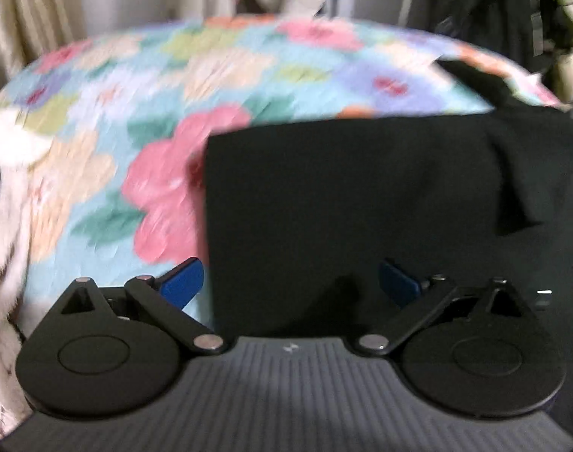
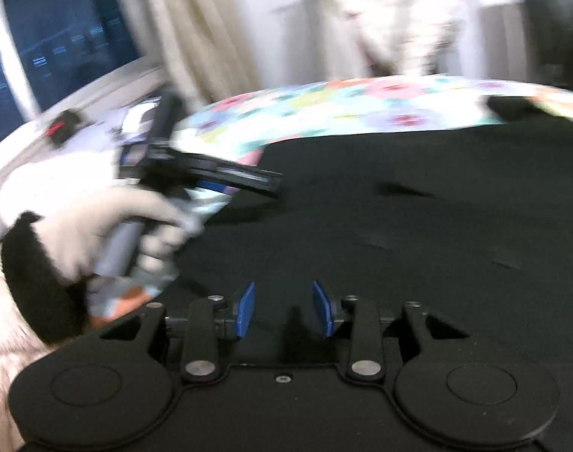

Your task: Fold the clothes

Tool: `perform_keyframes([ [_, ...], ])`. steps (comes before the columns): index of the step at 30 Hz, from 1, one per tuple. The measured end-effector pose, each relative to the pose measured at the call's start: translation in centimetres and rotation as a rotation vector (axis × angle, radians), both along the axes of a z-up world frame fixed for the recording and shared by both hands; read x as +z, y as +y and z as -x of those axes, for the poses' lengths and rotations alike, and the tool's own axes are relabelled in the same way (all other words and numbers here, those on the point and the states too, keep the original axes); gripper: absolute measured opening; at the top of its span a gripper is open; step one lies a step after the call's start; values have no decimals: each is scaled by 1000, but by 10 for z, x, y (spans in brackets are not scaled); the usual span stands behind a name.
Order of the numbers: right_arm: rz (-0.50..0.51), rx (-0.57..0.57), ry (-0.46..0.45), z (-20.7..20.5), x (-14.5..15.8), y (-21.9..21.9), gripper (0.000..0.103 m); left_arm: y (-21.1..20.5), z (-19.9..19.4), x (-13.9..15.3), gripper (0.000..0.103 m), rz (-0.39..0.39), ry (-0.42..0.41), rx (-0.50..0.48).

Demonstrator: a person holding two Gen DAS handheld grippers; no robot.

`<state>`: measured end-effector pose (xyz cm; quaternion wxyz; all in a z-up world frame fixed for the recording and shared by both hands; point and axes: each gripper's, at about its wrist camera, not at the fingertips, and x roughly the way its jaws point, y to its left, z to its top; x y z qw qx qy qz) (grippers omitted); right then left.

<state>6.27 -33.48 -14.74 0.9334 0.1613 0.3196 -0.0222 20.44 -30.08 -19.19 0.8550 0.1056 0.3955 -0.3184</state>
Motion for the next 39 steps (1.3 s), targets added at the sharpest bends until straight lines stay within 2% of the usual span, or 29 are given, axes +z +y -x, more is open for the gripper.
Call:
perform_keyframes([
  [3,70,-125,14,70,19,-13,42,-9,36,33,100,85,-99,-121],
  [5,126,-220,56,120,25,-21,43,-19,68,54,100,142,-170,-221],
  [8,179,-368,110,188,27,-31,44,-38,123,72,100,227,-233,-384],
  [9,205,-425,124,213,29,-31,49,-46,141,76,101,244,-231,-438],
  [11,225,-497,148,247,31,-29,56,-60,171,75,101,257,-209,-539],
  [14,234,-586,164,303,28,-24,58,-78,213,68,101,244,-192,-674],
  [18,200,-650,177,351,4,-20,58,-91,266,58,101,213,-207,-837],
  [21,148,-663,177,367,-25,-31,59,-99,300,48,101,184,-201,-929],
  [24,85,-677,122,371,-58,-47,56,-102,322,40,101,163,-227,-978],
  [25,87,-669,102,370,-64,-46,49,-102,328,39,101,158,-246,-985],
  [26,91,-661,81,370,-69,-45,25,-103,334,39,101,154,-264,-993],
  [27,86,-650,64,368,-73,-47,16,-102,341,40,101,155,-285,-1001],
  [28,68,-653,31,370,-72,-50,12,-101,347,43,101,154,-305,-1002],
  [30,6,-657,-73,382,-62,-57,9,-97,359,49,101,142,-337,-995],
  [34,-53,-629,-263,388,-17,-71,9,-93,375,73,102,138,-404,-1018],
  [36,-48,-586,-291,375,7,-79,9,-95,379,90,102,156,-437,-1043],
  [39,-45,-528,-310,346,37,-90,9,-88,377,112,102,218,-415,-1072],
])
